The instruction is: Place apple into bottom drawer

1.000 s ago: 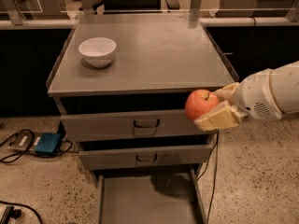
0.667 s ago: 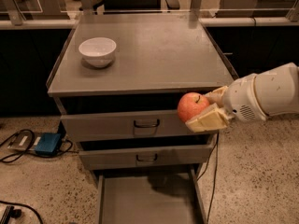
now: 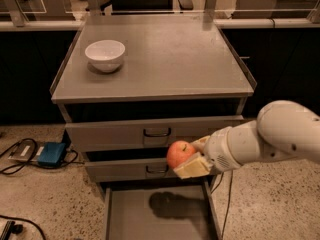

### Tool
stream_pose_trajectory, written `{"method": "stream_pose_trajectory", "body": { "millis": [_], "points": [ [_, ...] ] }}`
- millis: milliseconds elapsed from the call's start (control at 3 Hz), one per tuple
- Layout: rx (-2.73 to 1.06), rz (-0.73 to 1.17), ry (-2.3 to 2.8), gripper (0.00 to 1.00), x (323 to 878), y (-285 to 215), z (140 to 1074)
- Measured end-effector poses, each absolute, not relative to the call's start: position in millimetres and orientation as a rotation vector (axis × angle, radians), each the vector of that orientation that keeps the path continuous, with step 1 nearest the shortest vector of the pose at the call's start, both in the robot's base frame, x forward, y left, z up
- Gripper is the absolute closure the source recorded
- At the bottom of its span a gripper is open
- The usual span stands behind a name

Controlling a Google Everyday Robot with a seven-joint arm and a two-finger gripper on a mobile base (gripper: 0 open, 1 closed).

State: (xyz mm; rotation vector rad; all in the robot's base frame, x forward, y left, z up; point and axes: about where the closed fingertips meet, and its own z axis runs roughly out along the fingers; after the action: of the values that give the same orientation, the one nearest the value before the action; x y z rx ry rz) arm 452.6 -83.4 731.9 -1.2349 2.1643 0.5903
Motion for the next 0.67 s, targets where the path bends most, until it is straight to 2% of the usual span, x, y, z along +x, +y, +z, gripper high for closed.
{"method": "stream_pose_trajectory", "body": {
  "millis": [333, 667],
  "points": [
    [-1.217, 0.658, 2.19, 1.0, 437.3, -64.8, 675.1],
    [-1.217, 0.658, 2.189, 1.0, 437.3, -64.8, 675.1]
  ]
}}
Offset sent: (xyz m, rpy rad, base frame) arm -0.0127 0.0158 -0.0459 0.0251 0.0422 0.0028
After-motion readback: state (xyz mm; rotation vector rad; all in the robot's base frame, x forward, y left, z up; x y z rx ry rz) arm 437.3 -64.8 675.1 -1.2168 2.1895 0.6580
